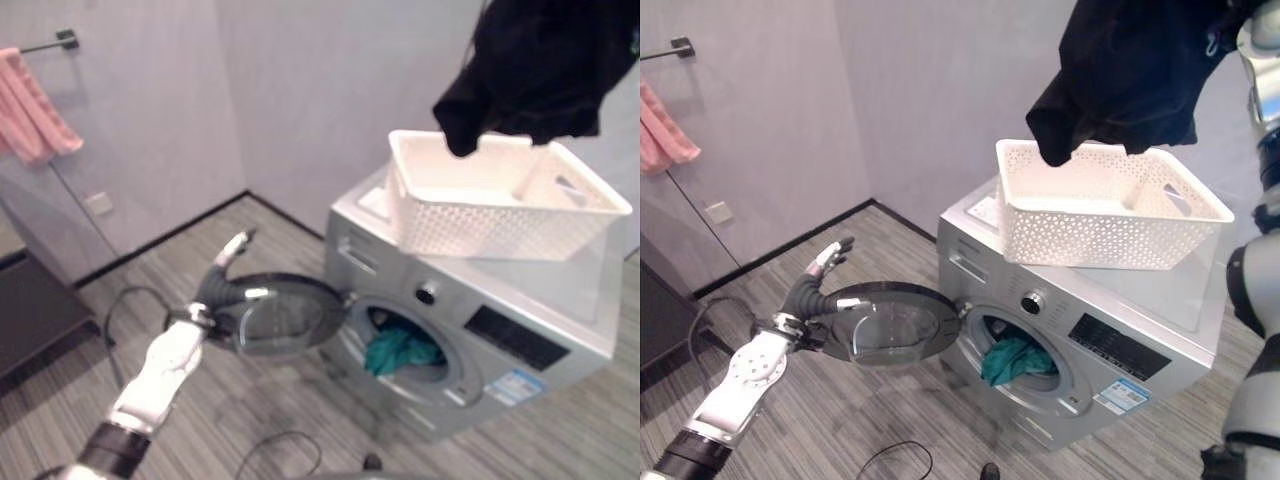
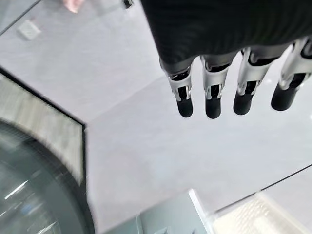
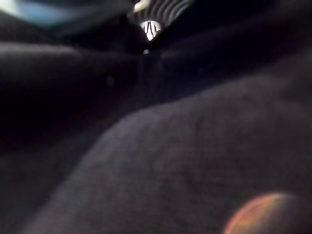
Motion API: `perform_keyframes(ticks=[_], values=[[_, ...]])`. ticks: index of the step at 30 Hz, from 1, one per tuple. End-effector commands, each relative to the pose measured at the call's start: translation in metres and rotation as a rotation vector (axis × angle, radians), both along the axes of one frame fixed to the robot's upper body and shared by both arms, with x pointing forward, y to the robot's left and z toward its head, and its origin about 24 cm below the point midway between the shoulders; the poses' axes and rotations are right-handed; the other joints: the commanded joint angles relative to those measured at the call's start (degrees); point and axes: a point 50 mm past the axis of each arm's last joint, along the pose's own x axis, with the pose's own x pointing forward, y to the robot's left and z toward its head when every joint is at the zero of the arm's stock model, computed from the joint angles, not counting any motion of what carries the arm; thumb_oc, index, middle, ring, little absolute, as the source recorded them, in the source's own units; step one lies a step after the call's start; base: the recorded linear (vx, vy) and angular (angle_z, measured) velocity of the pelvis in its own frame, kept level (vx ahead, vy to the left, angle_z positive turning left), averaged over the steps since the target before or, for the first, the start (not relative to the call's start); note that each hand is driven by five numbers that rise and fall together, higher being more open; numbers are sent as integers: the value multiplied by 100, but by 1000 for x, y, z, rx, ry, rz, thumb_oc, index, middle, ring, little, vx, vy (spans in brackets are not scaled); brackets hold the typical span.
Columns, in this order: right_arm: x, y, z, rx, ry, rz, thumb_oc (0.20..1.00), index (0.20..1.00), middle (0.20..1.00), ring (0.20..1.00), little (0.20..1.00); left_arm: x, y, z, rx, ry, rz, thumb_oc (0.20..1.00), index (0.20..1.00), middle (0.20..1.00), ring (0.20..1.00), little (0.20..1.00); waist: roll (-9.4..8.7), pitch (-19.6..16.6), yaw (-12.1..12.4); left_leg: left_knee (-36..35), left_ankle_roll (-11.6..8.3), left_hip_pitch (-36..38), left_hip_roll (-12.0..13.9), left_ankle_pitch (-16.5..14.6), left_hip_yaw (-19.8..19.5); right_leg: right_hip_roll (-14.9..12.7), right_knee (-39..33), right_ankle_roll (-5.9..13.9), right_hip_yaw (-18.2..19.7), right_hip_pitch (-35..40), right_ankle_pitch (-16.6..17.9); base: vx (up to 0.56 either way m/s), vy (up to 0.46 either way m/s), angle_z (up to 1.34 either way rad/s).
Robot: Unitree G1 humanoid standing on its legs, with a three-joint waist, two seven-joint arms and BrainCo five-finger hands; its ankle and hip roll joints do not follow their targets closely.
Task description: Grab the laundry basket,head to the washer,open it,put in the laundry and shut it.
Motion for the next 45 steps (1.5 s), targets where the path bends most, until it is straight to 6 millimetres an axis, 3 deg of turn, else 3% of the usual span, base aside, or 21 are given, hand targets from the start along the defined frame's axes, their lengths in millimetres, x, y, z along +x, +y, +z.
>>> perform_keyframes(ticks=[1, 4, 10, 17, 25, 33, 41, 45], values=[[-18, 34, 53, 35, -205, 115, 200, 200, 200, 200, 200, 11, -19, 63, 3, -256, -114, 1000, 1000, 1000, 1000, 1000, -414, 27, -21, 363, 231, 420, 43, -535, -187, -760, 723, 763, 430, 17, -400, -37, 29, -2], [-17, 39, 52, 33, -203, 128, 200, 200, 200, 200, 200, 13, -22, 67, -9, -269, -122, 1000, 1000, 1000, 1000, 1000, -420, 33, -34, 414, 249, 427, 22, -568, -188, -765, 746, 763, 464, 18, -402, 1, 12, 0], [-10, 69, 43, 29, -216, 257, 200, 200, 200, 200, 200, 18, -37, 67, -70, -247, -163, 1000, 1000, 1000, 1000, 1000, -422, 116, -116, 734, 341, 472, -32, -794, -136, -780, 798, 783, 626, 25, -393, -19, 46, -10], [-42, 100, 34, -120, -361, 443, 200, 200, 200, 200, 200, 12, -33, 57, -57, -198, -153, 1000, 1000, 1000, 1000, 1000, -456, 235, -225, 1137, 534, 511, -211, -1188, -27, -903, 796, 882, 895, 15, -264, -43, 85, -16], [-57, 107, 10, -189, -378, 510, 200, 200, 200, 200, 200, 8, -32, 50, -72, -165, -132, 1000, 1000, 1000, 1000, 1000, -584, 287, -136, 1516, 685, 458, -413, -1542, -35, -1106, 706, 961, 959, 142, -148, -46, 67, -8], [-62, 116, -37, -199, -313, 596, 200, 200, 200, 200, 200, 9, -44, 58, -153, -210, -130, 1000, 1000, 1000, 1000, 1000, -802, 547, -44, 2217, 733, 64, -485, -1814, -104, -1250, 699, 959, 860, 201, -91, -77, 3, 11], [-71, 157, -87, -239, -160, 858, 200, 200, 200, 200, 200, 24, -67, 28, -338, -43, -146, 1000, 1000, 1000, 1000, 1000, -958, 705, -145, 2544, 713, 50, -389, -1984, 0, -1223, 809, 942, 919, 192, -127, -14, -3, -1], [-78, 170, -106, -238, -90, 974, 200, 200, 200, 200, 200, 27, -67, 11, -419, 64, -152, 1000, 1000, 1000, 1000, 1000, -950, 750, -203, 2570, 699, 121, -340, -2007, 67, -1182, 857, 938, 994, 175, -146, -2, -5, -12]])
